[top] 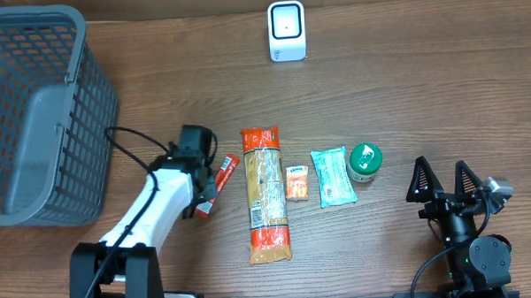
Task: Scan the item barcode
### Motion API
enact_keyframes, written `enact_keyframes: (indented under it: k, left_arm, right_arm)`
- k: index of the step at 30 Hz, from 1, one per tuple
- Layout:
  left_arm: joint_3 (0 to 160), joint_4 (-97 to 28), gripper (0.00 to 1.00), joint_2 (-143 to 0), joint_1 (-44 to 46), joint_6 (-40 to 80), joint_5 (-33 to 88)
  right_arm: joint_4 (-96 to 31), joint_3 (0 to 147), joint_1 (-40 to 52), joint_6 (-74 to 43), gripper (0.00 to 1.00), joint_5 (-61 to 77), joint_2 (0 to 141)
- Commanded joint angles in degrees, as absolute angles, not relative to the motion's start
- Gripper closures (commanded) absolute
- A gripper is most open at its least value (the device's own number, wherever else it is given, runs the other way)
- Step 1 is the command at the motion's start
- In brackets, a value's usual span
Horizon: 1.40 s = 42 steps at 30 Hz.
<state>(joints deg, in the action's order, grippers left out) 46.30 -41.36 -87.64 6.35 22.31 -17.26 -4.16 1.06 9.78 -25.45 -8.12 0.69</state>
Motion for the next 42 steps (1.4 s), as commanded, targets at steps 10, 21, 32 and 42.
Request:
enact_keyframes:
  k: [10,21,32,42]
  left_arm:
    - [58.8,-42.5,0.64,-87.4,-7.0,16.5,-10.5]
    - [58.8,-41.8,0.0,-87.4,-10.4,16.9,-10.5]
    - [58.8,-41.7,0.0,-87.4,-10.4,16.9,-10.5]
    - [58.8,-41.7,0.0,-87.4,-10.4,16.9,-10.5]
  right_arm:
    - [-4.0,0.4,9.6,-25.1,0.0,-8.3,0.2]
    - [-4.0,0.4,9.6,-25.1,0.0,-8.3,0.2]
    - [-4.0,0.4,9.6,-25.1,0.0,-8.3,0.2]
    - [-4.0,0.4,9.6,-25.1,0.0,-8.3,0.2]
